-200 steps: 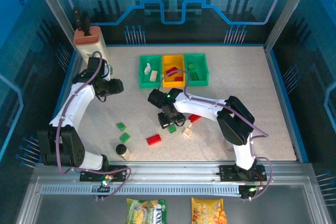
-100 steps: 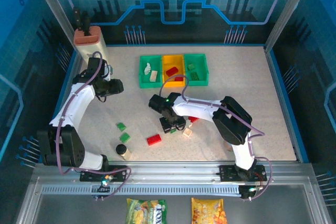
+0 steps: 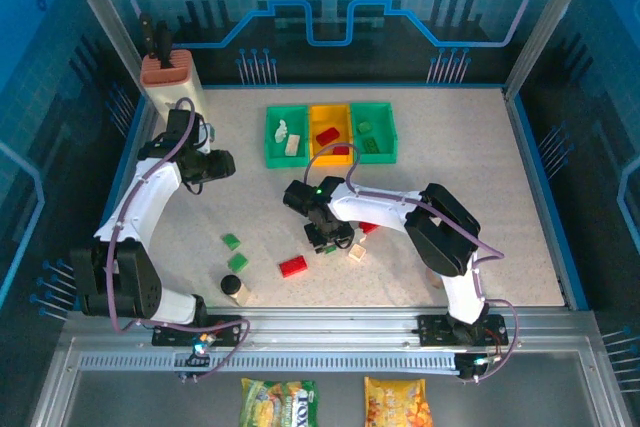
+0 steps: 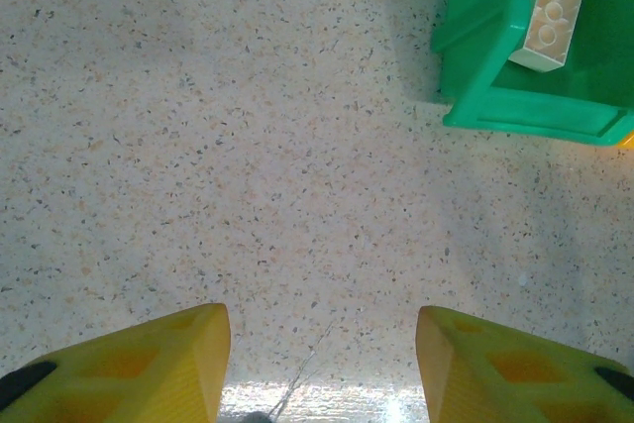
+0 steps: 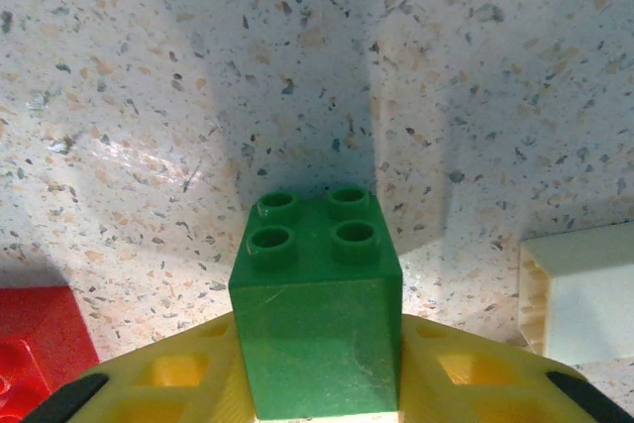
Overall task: Sort the legos into containers by color
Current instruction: Pick up the lego from the bottom-center of the table.
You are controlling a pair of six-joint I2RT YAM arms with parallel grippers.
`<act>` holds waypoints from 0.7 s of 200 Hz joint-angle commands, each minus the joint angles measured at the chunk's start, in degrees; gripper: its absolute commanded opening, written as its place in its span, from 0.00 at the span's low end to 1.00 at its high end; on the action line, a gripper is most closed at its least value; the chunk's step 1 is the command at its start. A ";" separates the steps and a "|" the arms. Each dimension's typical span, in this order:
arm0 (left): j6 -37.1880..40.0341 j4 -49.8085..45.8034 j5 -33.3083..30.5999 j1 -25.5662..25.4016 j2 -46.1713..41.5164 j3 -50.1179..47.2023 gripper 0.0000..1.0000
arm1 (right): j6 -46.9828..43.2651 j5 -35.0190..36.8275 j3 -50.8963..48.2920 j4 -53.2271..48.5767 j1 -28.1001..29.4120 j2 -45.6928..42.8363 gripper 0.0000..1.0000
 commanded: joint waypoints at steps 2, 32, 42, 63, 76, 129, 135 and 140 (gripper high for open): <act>1.54 0.34 0.91 0.42 -1.05 -0.95 0.54 | 0.69 0.60 0.87 -1.43 0.61 -0.82 0.38; 1.67 0.51 0.70 0.46 -1.01 -1.03 0.53 | -0.32 0.77 2.12 -1.94 -0.11 -1.10 0.38; 1.79 0.44 0.66 0.45 -1.01 -1.11 0.53 | -0.69 0.96 2.51 -2.05 -0.50 -1.32 0.38; 1.81 0.47 0.56 0.60 -1.01 -1.11 0.53 | -1.64 1.29 3.20 -2.31 -1.69 -1.69 0.38; 1.79 0.48 0.47 0.55 -1.01 -1.03 0.54 | -2.33 1.44 3.86 -2.57 -2.58 -1.93 0.38; 1.90 0.52 0.47 0.61 -1.02 -1.11 0.53 | -5.40 2.10 5.35 -3.19 -7.94 -3.16 0.38; 1.91 0.55 0.47 0.64 -1.03 -1.12 0.54 | -5.78 2.10 5.36 -3.28 -8.71 -3.34 0.38; 1.87 0.51 0.51 0.62 -1.02 -1.13 0.53 | -6.09 2.10 5.35 -3.36 -9.32 -3.45 0.38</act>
